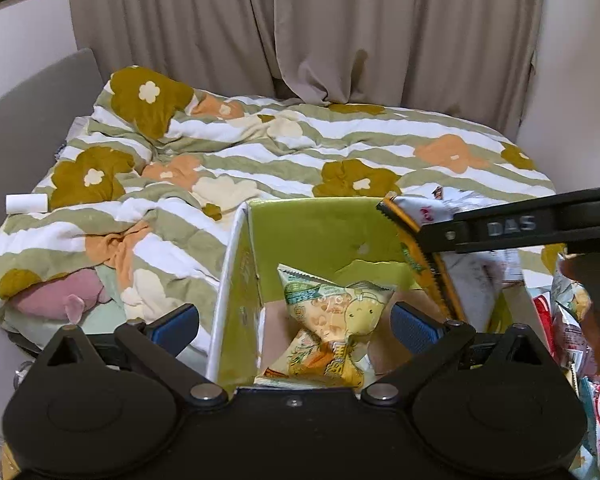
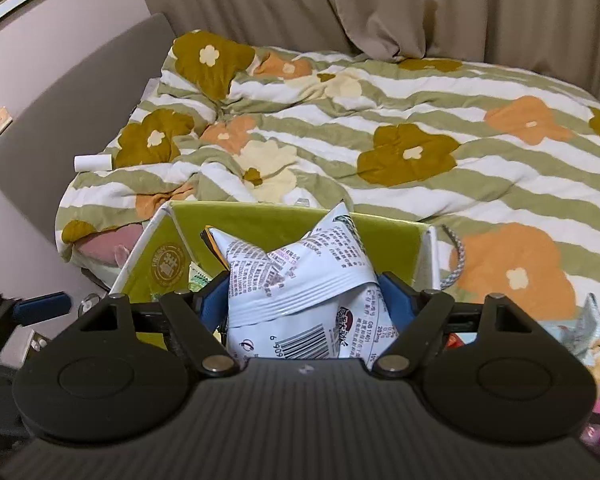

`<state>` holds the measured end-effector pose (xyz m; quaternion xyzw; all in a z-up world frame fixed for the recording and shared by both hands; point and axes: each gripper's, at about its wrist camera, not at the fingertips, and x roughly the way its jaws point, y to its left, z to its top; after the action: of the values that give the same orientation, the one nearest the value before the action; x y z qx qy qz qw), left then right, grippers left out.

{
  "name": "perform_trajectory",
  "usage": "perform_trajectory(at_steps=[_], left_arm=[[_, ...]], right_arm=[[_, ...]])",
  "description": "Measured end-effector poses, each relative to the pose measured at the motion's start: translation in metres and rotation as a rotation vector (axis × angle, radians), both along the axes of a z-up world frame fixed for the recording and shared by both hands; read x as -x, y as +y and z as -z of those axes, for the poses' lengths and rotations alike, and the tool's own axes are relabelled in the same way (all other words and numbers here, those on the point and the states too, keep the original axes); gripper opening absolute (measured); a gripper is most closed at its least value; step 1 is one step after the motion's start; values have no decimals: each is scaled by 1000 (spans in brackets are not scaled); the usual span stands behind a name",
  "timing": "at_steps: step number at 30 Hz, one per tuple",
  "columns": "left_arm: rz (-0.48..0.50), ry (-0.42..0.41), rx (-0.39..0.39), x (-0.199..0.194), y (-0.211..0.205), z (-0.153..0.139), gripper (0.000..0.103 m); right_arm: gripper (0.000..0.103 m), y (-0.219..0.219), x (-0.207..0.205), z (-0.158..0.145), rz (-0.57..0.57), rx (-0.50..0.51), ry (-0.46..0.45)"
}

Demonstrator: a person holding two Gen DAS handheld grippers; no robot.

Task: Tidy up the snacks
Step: 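Open both tools to drop the bags into the cardboard box, then grasp a white-red Oishi bag with the left tool while the right tool grasps a purple bag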

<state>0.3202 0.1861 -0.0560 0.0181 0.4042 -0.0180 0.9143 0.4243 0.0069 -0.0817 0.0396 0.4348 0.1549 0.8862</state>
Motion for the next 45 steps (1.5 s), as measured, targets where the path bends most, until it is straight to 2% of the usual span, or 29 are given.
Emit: perform_trajectory(at_steps=[1, 2, 6, 10, 14, 17, 27, 32, 35, 40, 45], left_arm=[[-4, -1, -8, 1, -1, 0, 103], [-7, -2, -16, 2, -1, 1, 103], [-14, 16, -20, 7, 0, 6, 103], [-26, 6, -11, 11, 0, 8, 103], [-26, -2, -12, 13, -1, 4, 103], [-22, -23, -2, 18, -1, -3, 103], [14, -95, -19, 43, -5, -36, 103], [62, -115, -6, 55, -11, -47, 103], [107, -117, 6, 62, -20, -50, 103], [167, -128, 29, 79, -41, -55, 103], [222, -133, 54, 98, -75, -59, 103]], right_arm=[[97, 1, -3, 4, -2, 1, 5], [103, 1, -6, 7, -3, 3, 11], [103, -4, -7, 15, -1, -26, 1], [103, -10, 1, 14, 5, -60, -63], [103, -5, 11, 3, -32, 17, -132], [103, -1, 18, -7, -52, 64, -135], [103, 3, 71, -44, -75, 112, -212], [103, -1, 105, -59, -9, 164, -267], [103, -12, 121, -65, 43, 161, -264], [103, -45, 152, -74, 113, 167, -263], [103, -95, 180, -80, 168, 183, -244]])
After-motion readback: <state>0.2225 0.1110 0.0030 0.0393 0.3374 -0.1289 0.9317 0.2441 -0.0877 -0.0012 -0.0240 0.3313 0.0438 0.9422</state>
